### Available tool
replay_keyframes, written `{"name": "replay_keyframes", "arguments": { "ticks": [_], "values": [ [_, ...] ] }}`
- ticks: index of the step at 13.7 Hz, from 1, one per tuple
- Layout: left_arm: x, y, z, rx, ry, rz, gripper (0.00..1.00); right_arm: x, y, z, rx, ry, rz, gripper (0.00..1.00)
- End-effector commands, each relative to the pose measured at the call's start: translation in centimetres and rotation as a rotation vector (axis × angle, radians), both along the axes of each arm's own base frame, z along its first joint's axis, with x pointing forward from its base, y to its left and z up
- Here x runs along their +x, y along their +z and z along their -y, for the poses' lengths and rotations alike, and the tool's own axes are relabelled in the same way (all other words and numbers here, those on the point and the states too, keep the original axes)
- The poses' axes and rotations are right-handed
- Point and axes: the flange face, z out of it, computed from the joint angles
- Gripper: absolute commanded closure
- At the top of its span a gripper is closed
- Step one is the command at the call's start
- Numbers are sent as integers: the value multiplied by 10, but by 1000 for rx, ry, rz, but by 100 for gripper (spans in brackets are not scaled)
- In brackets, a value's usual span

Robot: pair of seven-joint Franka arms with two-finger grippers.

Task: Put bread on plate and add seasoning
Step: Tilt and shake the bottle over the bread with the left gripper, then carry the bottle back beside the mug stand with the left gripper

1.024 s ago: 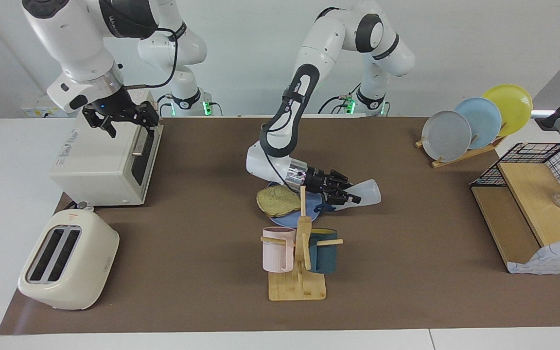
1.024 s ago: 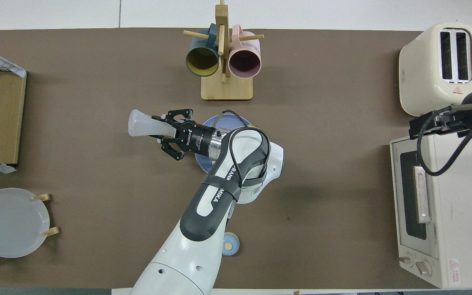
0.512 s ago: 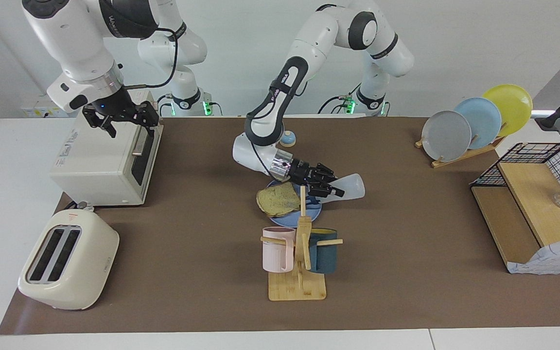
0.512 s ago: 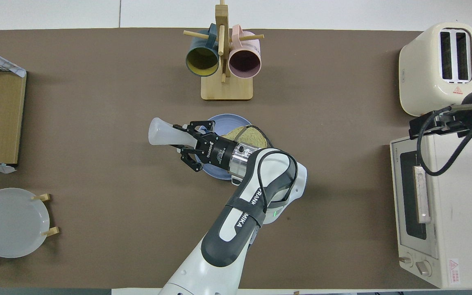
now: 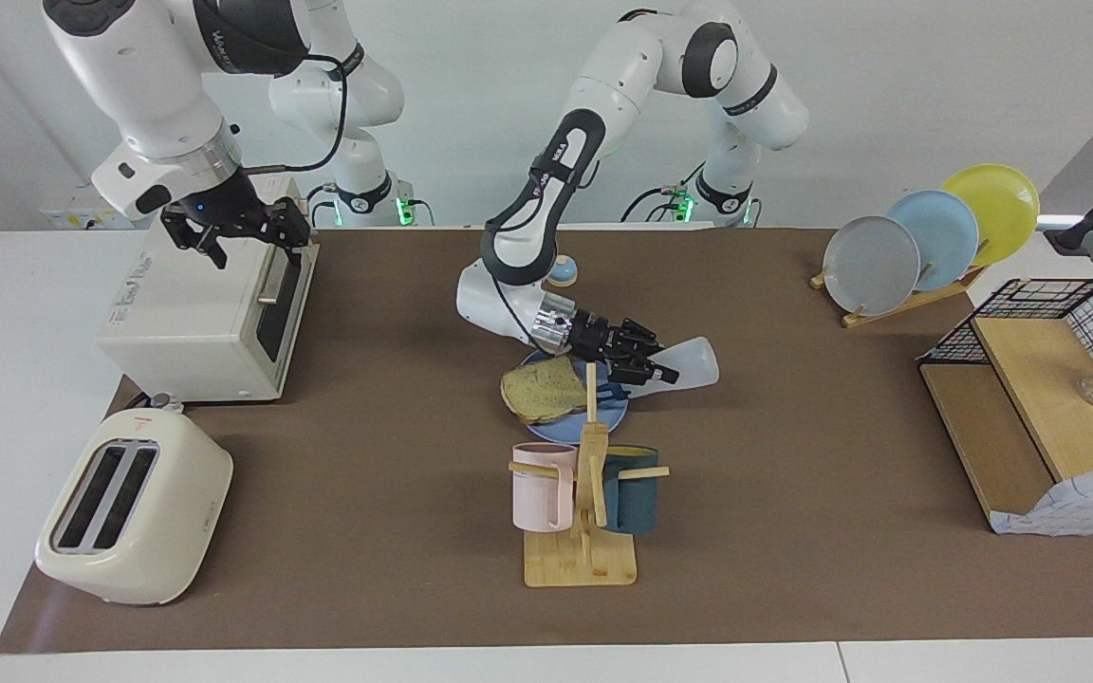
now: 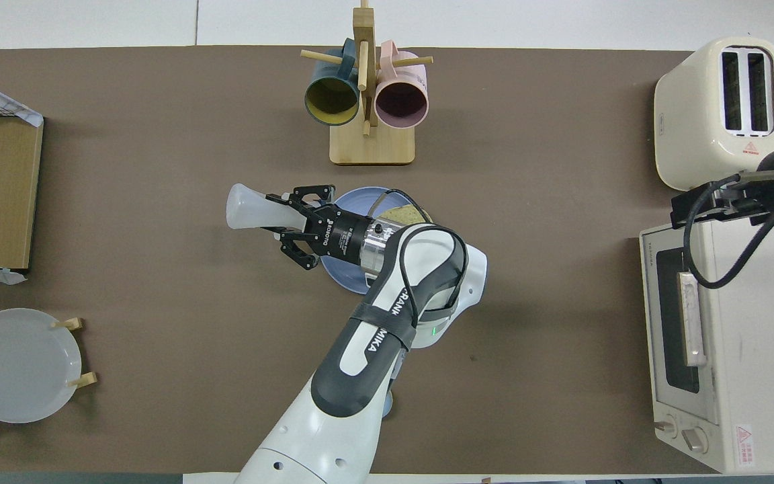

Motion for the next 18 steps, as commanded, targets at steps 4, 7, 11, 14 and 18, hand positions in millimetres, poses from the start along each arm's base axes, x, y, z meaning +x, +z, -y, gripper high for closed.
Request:
{"name": "replay_keyframes", "arguments": {
  "ticks": [4, 7, 11, 14, 18],
  "values": [
    [27, 57, -18, -239, 54, 59, 100, -3, 3, 4, 12, 15, 1, 0],
    [39, 91, -36, -376, 115, 84, 100, -3, 3, 4, 12, 15, 1, 0],
    [58, 133, -63, -596, 193, 154, 100, -3, 3, 4, 12, 15, 1, 0],
    [78, 182, -107, -820, 272, 194, 100, -3, 3, 4, 12, 15, 1, 0],
    [109, 195, -152, -1158, 442, 339, 100, -3, 3, 4, 12, 15, 1, 0]
  ]
}}
